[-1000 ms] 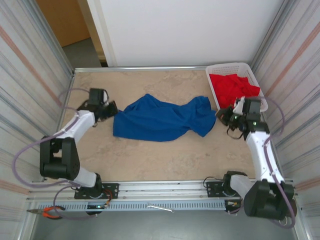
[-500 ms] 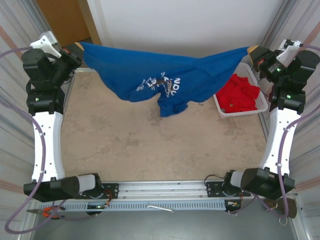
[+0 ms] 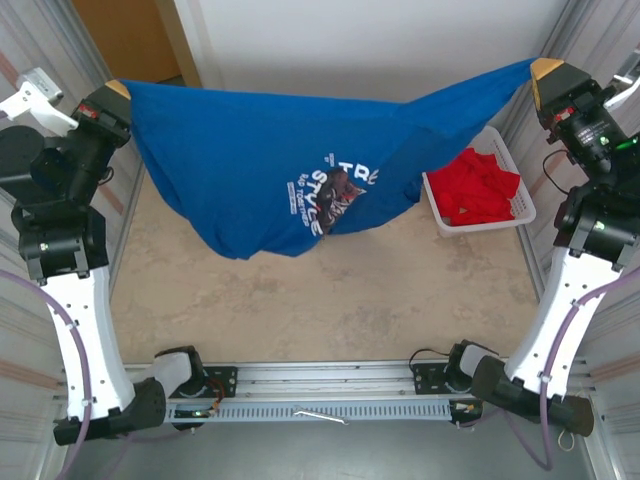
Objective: Fold the inside-out t-shirt
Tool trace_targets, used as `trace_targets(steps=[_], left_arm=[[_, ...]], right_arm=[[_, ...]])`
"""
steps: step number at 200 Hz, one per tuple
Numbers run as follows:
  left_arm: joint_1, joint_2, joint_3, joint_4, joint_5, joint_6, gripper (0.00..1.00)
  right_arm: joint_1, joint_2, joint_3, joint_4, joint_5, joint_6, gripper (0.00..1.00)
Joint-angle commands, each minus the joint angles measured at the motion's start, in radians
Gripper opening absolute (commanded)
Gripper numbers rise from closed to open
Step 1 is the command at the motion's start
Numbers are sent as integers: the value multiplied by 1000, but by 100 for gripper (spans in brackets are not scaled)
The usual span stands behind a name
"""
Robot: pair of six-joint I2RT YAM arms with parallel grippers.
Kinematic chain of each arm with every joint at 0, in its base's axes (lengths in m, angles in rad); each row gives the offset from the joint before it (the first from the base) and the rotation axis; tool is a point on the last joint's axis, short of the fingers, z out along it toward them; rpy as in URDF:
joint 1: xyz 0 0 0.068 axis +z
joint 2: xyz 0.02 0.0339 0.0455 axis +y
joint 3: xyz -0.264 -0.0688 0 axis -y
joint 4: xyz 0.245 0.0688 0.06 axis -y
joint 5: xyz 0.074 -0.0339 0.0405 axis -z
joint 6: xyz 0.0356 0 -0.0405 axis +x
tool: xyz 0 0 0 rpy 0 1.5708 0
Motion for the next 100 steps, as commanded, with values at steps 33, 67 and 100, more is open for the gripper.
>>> trace_targets(steps=[33, 67, 100], left_arm=[[-69, 174, -278, 5, 1, 59, 0], [-142, 400, -291, 23, -1, 153, 0], [-174, 613, -139, 3, -39, 208, 0]], right_arm=[[157, 126, -245, -107, 81, -281, 0], [261, 250, -346, -109, 166, -418, 0], [303, 368, -280, -156, 220, -496, 0]])
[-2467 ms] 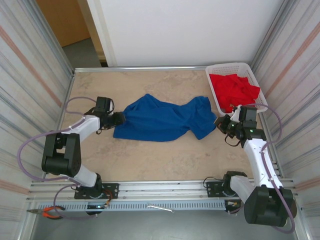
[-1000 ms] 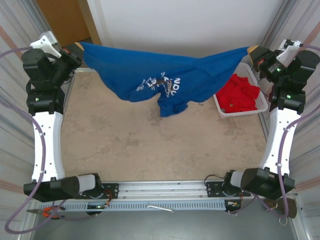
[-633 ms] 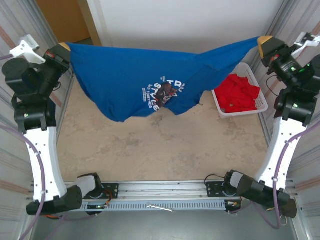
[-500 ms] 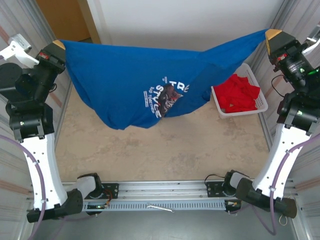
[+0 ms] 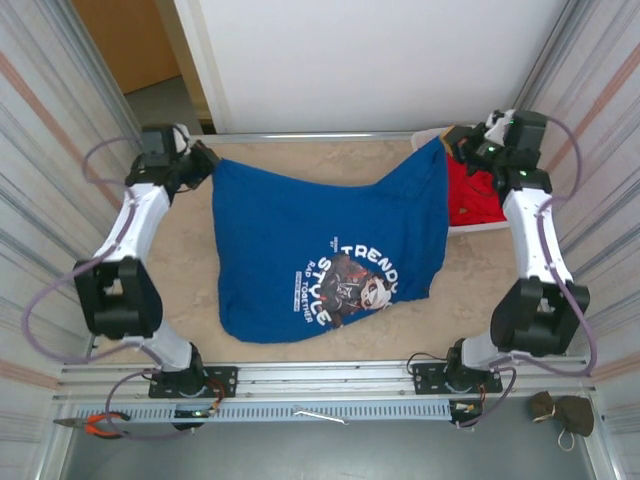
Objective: Fold the inside-out t-shirt
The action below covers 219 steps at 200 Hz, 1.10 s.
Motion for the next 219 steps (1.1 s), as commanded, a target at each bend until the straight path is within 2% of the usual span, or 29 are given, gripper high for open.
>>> trace_targets(steps=[1, 43, 60, 72, 86, 128, 157, 185, 219], left_arm=[[-16, 61, 148, 11, -37, 86, 0], [-24, 214, 315, -50, -57, 123, 0], [-25, 228, 316, -83, -24, 120, 38], [-25, 205, 264, -92, -18, 103, 53], [-22, 137, 152, -76, -30, 73, 63], [-27, -191, -306, -63, -123, -88, 64], [-92, -395, -600, -37, -183, -225, 56], [-167, -497, -760, -7, -270, -325, 46], [-192, -524, -844, -11, -315, -403, 41]], right_arm=[[23, 8, 83, 4, 54, -125, 0], [66, 70, 112, 2, 111, -163, 0], [91, 87, 105, -1, 133, -180, 0], [110, 109, 101, -5, 150, -191, 0], [126, 134, 99, -9, 159, -198, 0], [161, 164, 76, -15, 173, -225, 0], [174, 167, 44, 3, 175, -223, 0], [187, 164, 27, 7, 184, -222, 0], [192, 154, 11, 12, 189, -221, 0]])
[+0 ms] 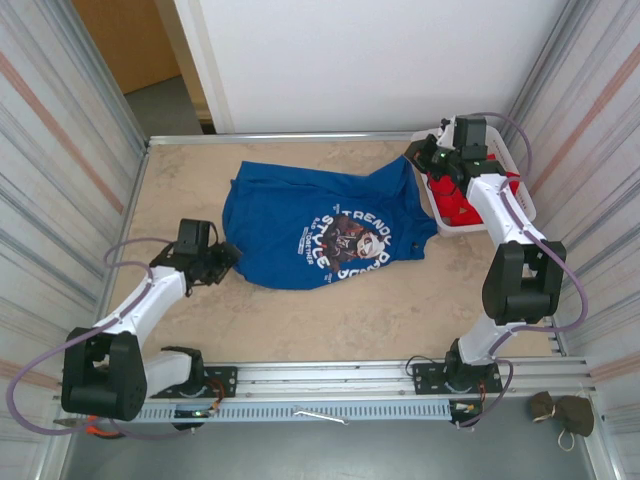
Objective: Fold the inside-out t-shirt
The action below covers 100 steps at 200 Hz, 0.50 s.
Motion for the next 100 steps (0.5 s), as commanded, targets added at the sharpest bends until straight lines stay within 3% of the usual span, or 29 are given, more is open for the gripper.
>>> trace_targets(steps=[1, 78, 100], left_arm=[[-14, -31, -43, 22, -83, -99, 41], [-17, 90, 9, 83, -99, -53, 35], [-27, 117, 7, 112, -96, -54, 28]], right_arm=[[7, -17, -12, 19, 20, -21, 0], [2, -18, -27, 23, 19, -24, 0], [-1, -19, -29, 25, 17, -23, 0]])
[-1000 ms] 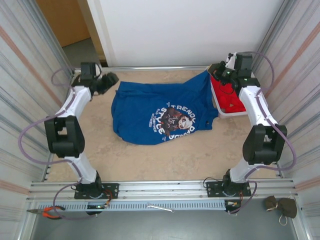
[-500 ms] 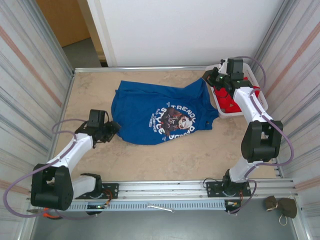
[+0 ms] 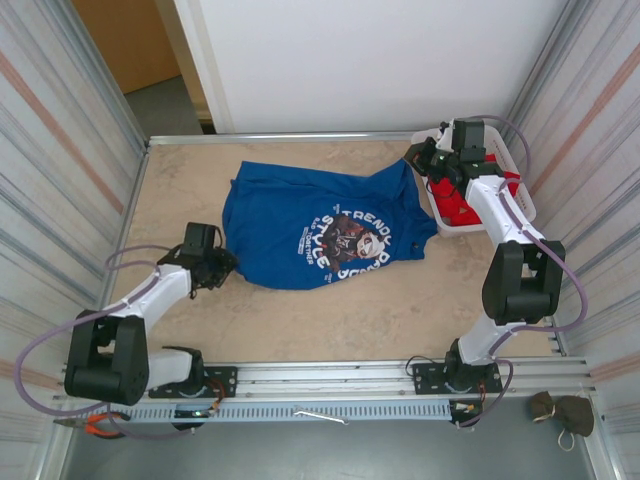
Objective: Fold the inside-out t-shirt
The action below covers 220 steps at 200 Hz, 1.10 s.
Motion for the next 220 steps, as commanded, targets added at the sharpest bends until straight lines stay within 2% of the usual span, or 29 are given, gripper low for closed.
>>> trace_targets(steps=[1, 9, 22, 51, 72, 94, 118, 150, 169, 196, 220], left_arm=[[-15, 25, 23, 37, -24, 5, 27], [-18, 31, 23, 51, -24, 9, 20], [-19, 36, 29, 62, -19, 17, 0], [13, -44, 136, -26, 2, 154, 0], [80, -108, 270, -152, 89, 308, 0], [154, -103, 414, -283, 213, 438, 0], [184, -79, 506, -375, 298, 511, 0], [206, -95, 546, -401, 331, 521, 0], [215, -142, 564, -380, 410, 475, 0], [198, -204, 574, -327, 470, 405, 0], [176, -175, 553, -310, 507, 401, 0]], right_arm=[[-3, -19, -12, 20, 1, -23, 0], [-5, -19, -12, 19, 1, -22, 0], [-9, -19, -12, 20, 2, -22, 0], [-33, -20, -17, 15, 3, -22, 0], [-57, -24, -24, 14, 1, -17, 0], [-78, -32, -30, 17, -2, -15, 0], [-94, -35, -31, 17, -7, -11, 0], [-104, -45, -32, 14, -7, -11, 0], [-109, -50, -35, 11, -7, -12, 0], [-117, -48, -34, 10, -14, -10, 0], [-116, -47, -30, 8, -14, -10, 0]])
